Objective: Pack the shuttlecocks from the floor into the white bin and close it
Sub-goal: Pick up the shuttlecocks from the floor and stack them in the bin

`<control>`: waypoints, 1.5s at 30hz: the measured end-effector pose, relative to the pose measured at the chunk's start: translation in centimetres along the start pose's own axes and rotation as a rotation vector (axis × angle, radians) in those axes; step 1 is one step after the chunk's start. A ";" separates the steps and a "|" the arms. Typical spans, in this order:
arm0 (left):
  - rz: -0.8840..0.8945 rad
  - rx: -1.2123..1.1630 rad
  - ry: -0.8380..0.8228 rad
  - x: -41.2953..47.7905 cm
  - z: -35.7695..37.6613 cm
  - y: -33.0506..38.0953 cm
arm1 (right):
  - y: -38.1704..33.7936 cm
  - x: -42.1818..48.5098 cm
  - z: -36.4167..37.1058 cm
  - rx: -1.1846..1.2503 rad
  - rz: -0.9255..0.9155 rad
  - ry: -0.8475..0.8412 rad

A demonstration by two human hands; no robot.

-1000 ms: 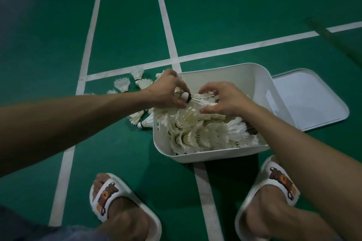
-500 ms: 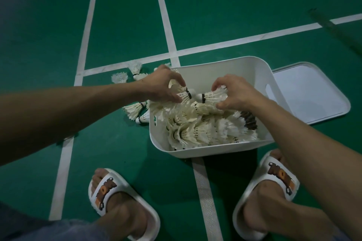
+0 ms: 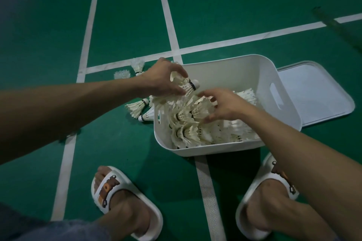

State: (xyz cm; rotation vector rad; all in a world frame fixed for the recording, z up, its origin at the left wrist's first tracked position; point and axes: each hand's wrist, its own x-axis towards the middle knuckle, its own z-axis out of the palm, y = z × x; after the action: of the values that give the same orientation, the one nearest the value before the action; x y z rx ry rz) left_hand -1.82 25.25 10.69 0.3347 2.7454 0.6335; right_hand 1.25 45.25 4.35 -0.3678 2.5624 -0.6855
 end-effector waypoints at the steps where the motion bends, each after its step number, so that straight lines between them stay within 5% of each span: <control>1: 0.000 0.000 0.005 0.0 -0.1 -0.1 | 0.2 0.0 -0.3 0.007 0.011 -0.002; 15: 0.025 -0.015 -0.058 -0.6 0.0 -0.2 | 0.0 0.9 1.1 0.006 0.015 0.033; 31: 0.086 -0.093 0.020 0.7 1.9 2.4 | 2.0 -0.1 -0.9 1.092 0.142 0.310; 41: 0.052 -0.137 -0.112 1.3 1.7 2.2 | 3.1 0.1 -2.2 1.358 0.284 0.409; 45: 0.066 -0.047 -0.111 1.5 1.9 1.8 | 4.5 0.4 -2.6 1.165 0.292 0.537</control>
State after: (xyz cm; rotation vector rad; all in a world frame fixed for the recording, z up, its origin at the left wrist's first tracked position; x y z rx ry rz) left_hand -2.31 28.00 9.50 0.4378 2.6191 0.6737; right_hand -0.94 49.95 3.84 0.6292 2.0564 -2.1352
